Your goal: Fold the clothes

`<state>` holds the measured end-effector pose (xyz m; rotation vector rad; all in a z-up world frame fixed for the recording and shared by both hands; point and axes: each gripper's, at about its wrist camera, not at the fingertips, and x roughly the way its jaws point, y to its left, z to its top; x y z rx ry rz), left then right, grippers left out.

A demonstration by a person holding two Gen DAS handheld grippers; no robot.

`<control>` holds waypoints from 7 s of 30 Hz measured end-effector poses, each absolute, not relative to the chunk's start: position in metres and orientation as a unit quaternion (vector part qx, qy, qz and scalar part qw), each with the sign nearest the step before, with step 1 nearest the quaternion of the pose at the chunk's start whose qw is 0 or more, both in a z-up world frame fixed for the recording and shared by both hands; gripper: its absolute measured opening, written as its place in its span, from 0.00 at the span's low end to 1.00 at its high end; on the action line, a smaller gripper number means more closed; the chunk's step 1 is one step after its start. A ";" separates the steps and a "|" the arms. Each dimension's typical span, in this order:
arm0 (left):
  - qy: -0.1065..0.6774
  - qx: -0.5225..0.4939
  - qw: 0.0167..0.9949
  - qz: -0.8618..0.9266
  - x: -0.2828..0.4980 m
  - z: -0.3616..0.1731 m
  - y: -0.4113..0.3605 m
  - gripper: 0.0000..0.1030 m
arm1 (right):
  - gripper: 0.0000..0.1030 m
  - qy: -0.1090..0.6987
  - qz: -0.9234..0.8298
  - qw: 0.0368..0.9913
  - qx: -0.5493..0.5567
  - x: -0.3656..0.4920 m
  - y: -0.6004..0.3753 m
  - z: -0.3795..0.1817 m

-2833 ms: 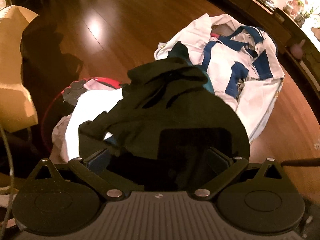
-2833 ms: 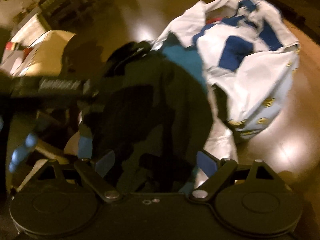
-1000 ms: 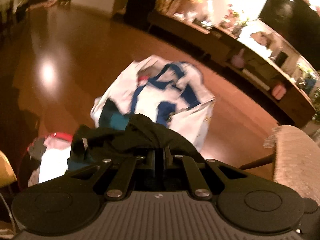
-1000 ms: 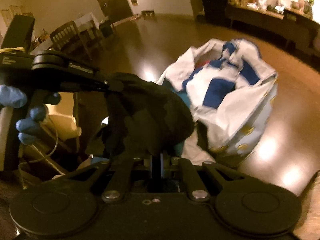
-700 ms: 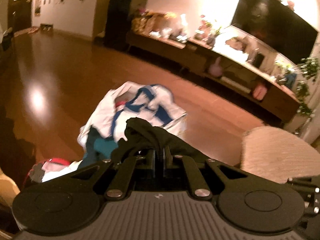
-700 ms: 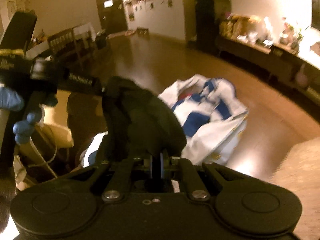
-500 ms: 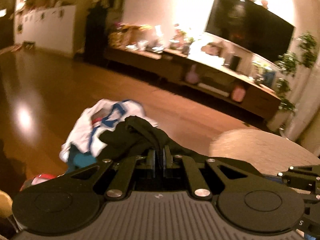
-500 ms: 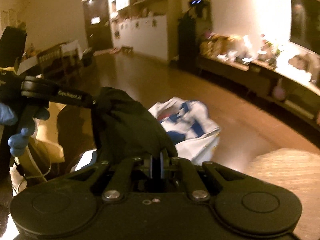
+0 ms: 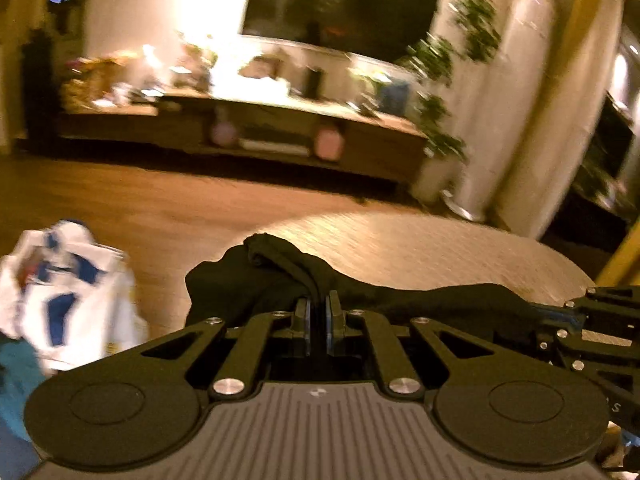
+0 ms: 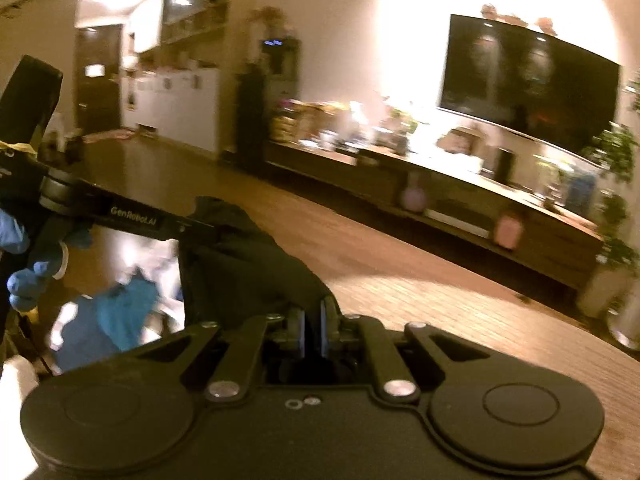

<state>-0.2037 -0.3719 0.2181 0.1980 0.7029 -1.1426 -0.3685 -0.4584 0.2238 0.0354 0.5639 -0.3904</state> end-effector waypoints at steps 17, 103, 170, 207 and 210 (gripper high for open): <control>0.444 0.216 0.665 -0.561 -0.278 0.030 -0.478 0.05 | 1.00 0.414 -0.213 0.879 0.104 -0.474 -0.551 0.058; 0.463 0.201 0.607 -0.614 -0.215 0.018 -0.490 0.25 | 1.00 0.479 -0.139 0.828 0.256 -0.368 -0.674 0.007; 0.409 0.264 0.630 -0.605 -0.257 0.002 -0.406 0.72 | 1.00 0.370 -0.462 0.743 0.312 -0.646 -0.701 0.044; 0.353 0.268 0.546 -0.711 -0.310 0.007 -0.611 0.25 | 1.00 0.386 -0.354 0.787 0.325 -0.598 -0.662 0.036; 0.356 0.265 0.548 -0.709 -0.312 0.005 -0.613 0.12 | 1.00 0.377 -0.360 0.778 0.350 -0.600 -0.662 0.032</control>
